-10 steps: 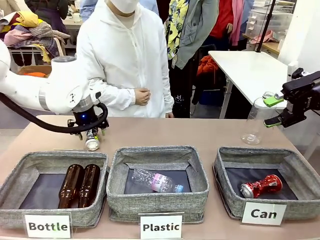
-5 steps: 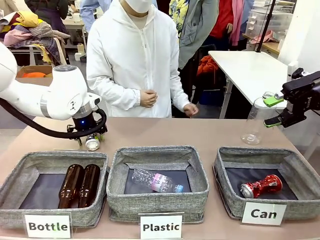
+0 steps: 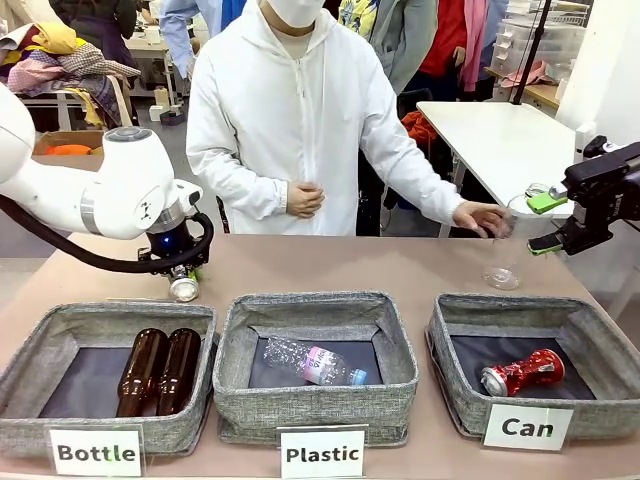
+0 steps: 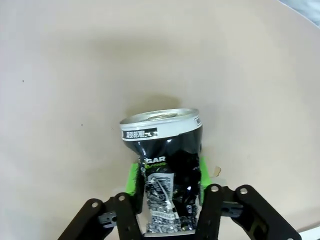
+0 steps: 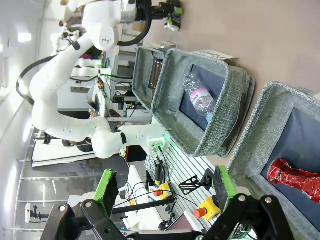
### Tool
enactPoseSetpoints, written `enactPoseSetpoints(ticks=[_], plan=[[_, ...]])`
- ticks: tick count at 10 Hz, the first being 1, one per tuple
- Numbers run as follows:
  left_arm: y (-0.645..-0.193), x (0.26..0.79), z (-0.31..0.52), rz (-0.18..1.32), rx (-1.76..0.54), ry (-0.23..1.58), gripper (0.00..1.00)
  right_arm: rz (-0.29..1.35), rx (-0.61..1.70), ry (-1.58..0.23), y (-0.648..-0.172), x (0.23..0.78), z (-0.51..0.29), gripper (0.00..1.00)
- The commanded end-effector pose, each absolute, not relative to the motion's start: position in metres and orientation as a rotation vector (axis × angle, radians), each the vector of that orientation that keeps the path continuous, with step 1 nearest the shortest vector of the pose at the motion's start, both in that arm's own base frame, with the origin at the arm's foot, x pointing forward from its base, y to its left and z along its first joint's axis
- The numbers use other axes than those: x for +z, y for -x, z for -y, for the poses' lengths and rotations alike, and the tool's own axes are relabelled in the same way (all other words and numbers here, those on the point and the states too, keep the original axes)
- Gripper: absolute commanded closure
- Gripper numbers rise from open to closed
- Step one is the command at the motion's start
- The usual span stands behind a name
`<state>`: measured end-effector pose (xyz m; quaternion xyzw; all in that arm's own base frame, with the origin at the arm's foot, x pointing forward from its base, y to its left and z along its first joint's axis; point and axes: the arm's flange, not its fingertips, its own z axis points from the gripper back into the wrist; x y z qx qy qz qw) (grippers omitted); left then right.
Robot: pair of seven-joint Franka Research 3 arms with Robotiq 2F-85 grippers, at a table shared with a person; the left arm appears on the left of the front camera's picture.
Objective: Sort the can waste into the basket.
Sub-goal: Pick up the can waste from the table and place it in the right Fabric basket.
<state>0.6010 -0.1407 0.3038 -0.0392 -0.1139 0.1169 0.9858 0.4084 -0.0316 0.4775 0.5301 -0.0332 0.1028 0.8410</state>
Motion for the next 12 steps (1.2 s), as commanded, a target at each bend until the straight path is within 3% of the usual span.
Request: enactPoseSetpoints(ticks=[1, 2, 7, 9, 12], plan=[[-0.600, 0.304, 0.144, 0.260, 0.253, 0.073, 1.00, 0.074, 0.239, -1.114, -0.408, 0.479, 0.034, 0.00], [-0.599, 0.306, 0.143, 0.264, 0.250, 0.079, 0.97, 0.074, 0.239, -1.114, -0.408, 0.479, 0.034, 0.00], [-0.586, 0.327, 0.131, 0.285, 0.224, 0.111, 1.00, 0.074, 0.239, -1.114, -0.408, 0.479, 0.034, 0.00], [-0.557, 0.371, 0.108, 0.303, 0.101, 0.169, 1.00, 0.074, 0.239, -1.114, -0.408, 0.479, 0.034, 0.00], [-0.484, 0.454, 0.050, 0.450, -0.145, 0.382, 1.00, 0.074, 0.239, -1.114, -0.408, 0.479, 0.034, 0.00]])
